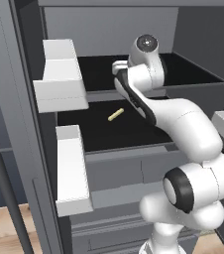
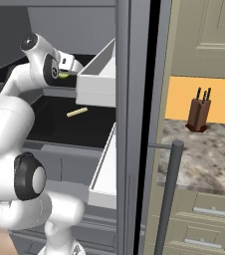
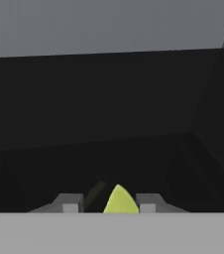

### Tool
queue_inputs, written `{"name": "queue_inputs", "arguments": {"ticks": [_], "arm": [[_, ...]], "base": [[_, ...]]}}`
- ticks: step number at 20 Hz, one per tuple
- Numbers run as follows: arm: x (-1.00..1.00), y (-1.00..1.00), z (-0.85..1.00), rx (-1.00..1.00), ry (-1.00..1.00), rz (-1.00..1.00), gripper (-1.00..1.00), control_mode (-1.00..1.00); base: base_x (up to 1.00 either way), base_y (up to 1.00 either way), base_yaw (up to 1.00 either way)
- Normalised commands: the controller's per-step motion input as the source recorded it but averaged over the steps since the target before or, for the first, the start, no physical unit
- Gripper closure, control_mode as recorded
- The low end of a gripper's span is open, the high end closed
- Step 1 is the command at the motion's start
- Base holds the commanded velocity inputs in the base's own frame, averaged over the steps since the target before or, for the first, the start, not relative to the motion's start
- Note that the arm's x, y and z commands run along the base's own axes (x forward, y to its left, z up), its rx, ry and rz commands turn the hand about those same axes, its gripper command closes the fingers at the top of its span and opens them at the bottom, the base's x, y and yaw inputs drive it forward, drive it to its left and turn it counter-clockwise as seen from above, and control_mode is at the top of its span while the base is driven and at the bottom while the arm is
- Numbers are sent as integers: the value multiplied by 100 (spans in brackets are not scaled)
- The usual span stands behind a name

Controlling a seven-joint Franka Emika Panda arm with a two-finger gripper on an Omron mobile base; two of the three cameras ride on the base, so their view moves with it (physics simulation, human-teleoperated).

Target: Take the lemon wedge from the fridge and place it on the plate with fish on the dining counter.

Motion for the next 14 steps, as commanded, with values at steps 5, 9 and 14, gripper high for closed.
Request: {"name": "queue_inputs", "arguments": {"ticks": [5, 9, 14], "arm": [[-72, 9, 33, 1, 0, 0, 100, -100], [-100, 3, 43, 3, -7, 0, 100, -100], [-100, 0, -4, 1, -18, 0, 100, -100]], "base": [[0, 0, 0], [0, 0, 0], [0, 0, 0]]}}
